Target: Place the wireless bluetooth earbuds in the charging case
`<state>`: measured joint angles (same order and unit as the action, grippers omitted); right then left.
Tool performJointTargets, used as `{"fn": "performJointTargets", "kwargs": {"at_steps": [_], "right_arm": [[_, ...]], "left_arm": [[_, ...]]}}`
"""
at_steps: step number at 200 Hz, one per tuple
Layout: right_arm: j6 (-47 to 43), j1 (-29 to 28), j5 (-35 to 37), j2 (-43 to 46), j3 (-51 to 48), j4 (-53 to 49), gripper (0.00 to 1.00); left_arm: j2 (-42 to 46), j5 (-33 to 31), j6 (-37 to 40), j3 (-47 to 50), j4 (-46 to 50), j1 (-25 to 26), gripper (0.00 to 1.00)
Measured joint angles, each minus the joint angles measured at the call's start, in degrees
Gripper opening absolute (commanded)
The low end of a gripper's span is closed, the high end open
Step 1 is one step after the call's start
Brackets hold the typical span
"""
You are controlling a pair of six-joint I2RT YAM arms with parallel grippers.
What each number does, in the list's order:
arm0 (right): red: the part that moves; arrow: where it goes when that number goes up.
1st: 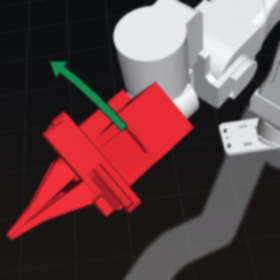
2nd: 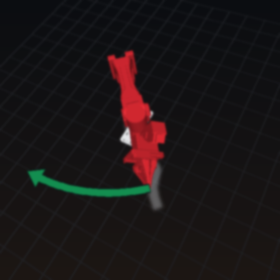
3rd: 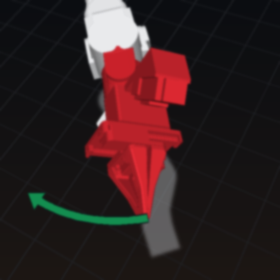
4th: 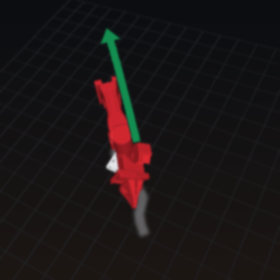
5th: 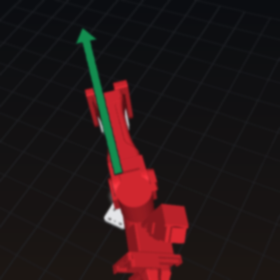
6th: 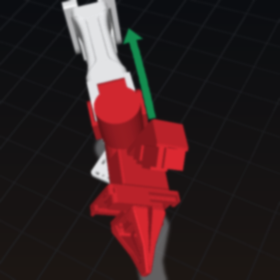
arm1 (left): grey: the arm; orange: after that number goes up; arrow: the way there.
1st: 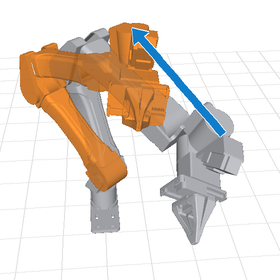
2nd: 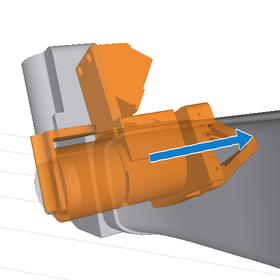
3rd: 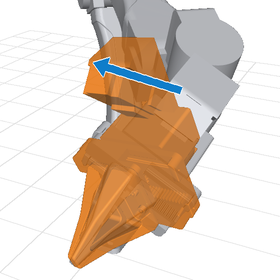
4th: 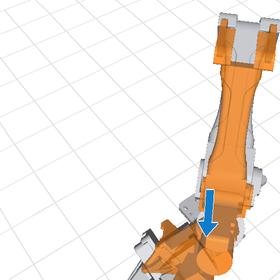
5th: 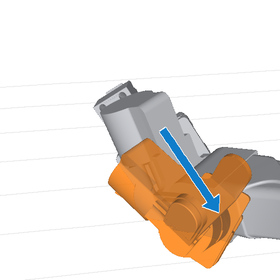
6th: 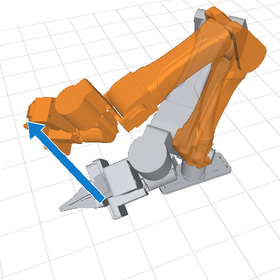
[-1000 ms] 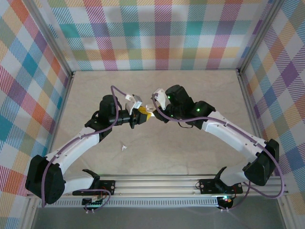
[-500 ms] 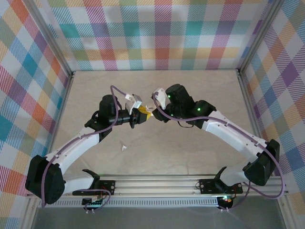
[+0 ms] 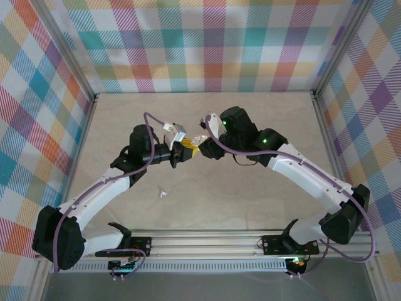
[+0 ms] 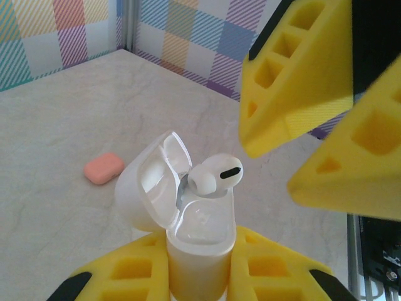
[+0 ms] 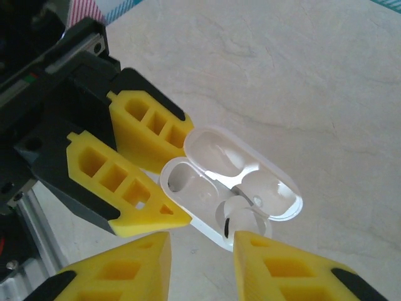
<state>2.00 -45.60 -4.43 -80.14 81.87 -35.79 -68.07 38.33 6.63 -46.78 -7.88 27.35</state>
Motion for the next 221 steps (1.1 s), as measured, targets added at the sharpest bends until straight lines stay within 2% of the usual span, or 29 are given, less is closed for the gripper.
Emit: {"fn": "performJointTargets", "kwargs": {"at_steps": [54,109,126,143,175,221], "right_arm": [[5.31,4.46,-6.34,0.48,1.62,-0.17,0.22],[7.69,5.68,-11.61,0.5,1.38,-0.72,0.3],[7.67,5.68,-12.17,0.55,0.92,-0.72,0.36],[7.67,5.68,-12.33,0.55,0.74,-0.83,0.37],[7.3,5.68,-11.61,0.28,0.76,-1.42,0.29],[6.64,5.68,-10.34,-0.83,0.96,-1.7,0.29]], "left_arm": [[0.55,-0.11,-0.04,0.09,-1.75,0.0,0.0],[1.18,-0.09,-0.66,0.13,-2.03,0.0,0.0],[1.22,-0.04,-0.92,0.13,-2.4,0.0,0.0],[1.22,0.04,-1.27,0.13,-2.8,0.0,0.0],[1.22,0.13,-1.33,0.13,-2.84,0.0,0.0],[1.27,0.15,-1.51,0.13,-2.84,0.0,0.0]]}}
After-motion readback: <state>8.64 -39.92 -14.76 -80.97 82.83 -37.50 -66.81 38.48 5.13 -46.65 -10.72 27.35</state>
